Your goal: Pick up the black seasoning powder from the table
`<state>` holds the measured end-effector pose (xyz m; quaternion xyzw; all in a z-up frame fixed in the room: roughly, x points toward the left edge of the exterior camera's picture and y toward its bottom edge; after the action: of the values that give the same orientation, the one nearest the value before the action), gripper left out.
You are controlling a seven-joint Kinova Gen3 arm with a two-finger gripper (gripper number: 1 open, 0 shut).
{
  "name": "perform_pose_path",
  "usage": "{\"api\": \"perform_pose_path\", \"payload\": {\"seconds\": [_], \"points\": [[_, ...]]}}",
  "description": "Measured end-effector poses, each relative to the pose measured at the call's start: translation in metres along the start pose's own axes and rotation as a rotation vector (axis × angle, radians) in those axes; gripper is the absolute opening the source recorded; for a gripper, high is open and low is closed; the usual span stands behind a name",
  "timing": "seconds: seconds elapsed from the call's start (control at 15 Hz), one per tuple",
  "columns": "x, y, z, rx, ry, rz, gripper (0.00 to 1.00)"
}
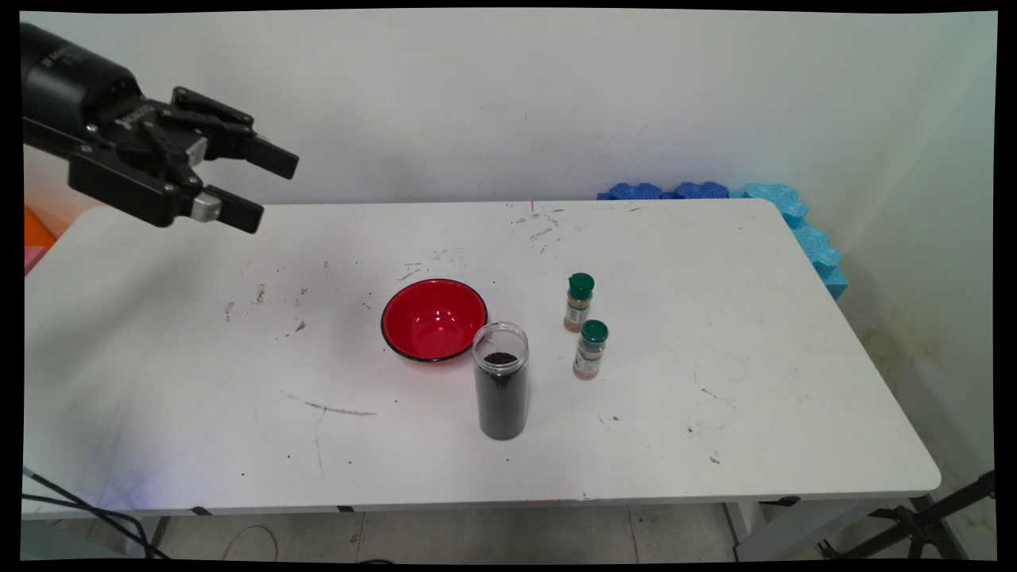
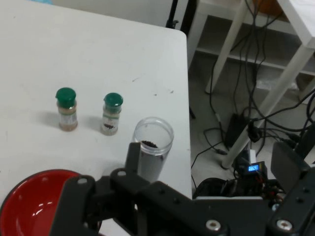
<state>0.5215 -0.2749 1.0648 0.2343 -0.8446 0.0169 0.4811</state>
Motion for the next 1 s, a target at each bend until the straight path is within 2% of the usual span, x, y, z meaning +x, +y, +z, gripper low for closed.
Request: {"api": "perform_pose_path", "payload": {"seconds": [0.47, 1.0], "points": [[-0.039, 0.004, 0.029, 0.064, -0.028, -0.04, 1.0], [-0.086, 0.021, 0.091, 0.14, -0.041, -0.075, 1.0]]}}
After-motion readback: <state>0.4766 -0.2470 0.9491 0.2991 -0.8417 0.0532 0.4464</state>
